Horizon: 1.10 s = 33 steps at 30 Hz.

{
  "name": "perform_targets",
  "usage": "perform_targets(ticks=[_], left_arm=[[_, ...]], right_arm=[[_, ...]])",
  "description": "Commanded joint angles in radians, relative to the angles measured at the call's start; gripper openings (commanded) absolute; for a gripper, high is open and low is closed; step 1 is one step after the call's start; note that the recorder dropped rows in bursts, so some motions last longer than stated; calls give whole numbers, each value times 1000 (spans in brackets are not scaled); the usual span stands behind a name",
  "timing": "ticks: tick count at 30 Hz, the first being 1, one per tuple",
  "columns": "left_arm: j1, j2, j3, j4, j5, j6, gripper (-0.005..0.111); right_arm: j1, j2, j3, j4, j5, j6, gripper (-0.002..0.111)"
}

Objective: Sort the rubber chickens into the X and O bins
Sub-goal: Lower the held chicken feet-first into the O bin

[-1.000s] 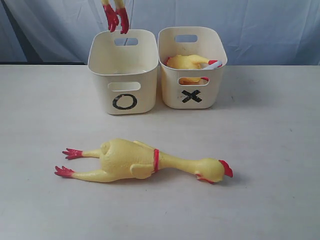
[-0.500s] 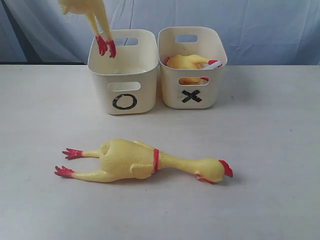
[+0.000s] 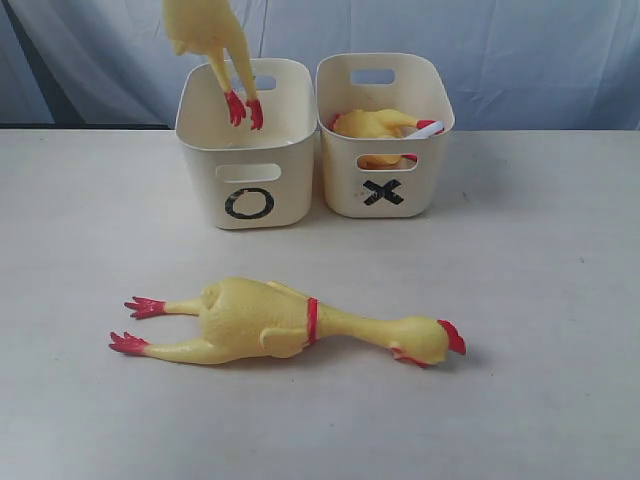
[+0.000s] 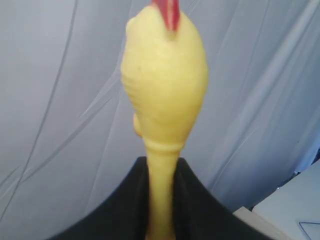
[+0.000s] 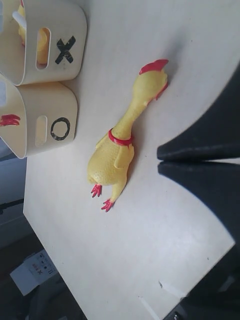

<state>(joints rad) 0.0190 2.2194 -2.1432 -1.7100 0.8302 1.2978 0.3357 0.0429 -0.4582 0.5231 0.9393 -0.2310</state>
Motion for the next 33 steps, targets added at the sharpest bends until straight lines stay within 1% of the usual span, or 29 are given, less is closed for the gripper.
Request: perform_targets(ticks=[1, 6, 15, 22, 29, 33], left_arm=[[-22, 35, -11, -34, -26, -14, 0], [-38, 74, -11, -34, -44, -20, 0], [-63, 135, -11, -34, -131, -116, 0], [-63, 167, -11, -34, -151, -173, 0], [-82, 213, -11, -34, -177, -240, 0], [-84, 219, -5, -34, -179, -243, 0]], right_arm=[[4, -5, 4, 4, -8, -4, -1], [4, -5, 4, 4, -6, -4, -1], [4, -5, 4, 4, -6, -4, -1], [4, -5, 4, 4, -6, -4, -1], [4, -5, 4, 4, -6, -4, -1], [4, -5, 15, 14, -10, -4, -1]])
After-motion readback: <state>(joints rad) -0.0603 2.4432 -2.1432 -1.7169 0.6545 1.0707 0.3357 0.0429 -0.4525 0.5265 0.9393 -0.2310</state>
